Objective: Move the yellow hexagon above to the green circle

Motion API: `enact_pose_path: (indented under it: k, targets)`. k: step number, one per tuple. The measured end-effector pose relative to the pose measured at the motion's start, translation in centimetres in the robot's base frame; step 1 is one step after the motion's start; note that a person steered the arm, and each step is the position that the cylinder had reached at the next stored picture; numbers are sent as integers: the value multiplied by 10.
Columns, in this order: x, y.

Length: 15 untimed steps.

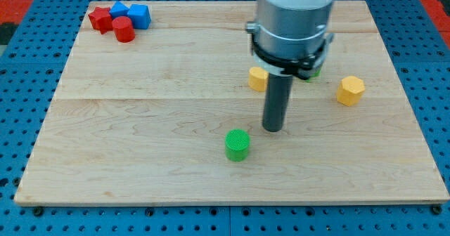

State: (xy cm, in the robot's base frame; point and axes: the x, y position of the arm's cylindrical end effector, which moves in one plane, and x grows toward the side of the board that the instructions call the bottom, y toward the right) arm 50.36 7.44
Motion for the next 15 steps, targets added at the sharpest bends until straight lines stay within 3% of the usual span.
enact_pose_path:
  k: [2, 3, 5, 7, 9, 10, 12, 14, 15]
  targets:
    - [51, -37]
    - [50, -31]
    - [11, 157]
    - [-72, 166]
    - [-62, -4]
    - [-72, -10]
    - [-66, -121]
    - [-58, -191]
    - [-33, -119]
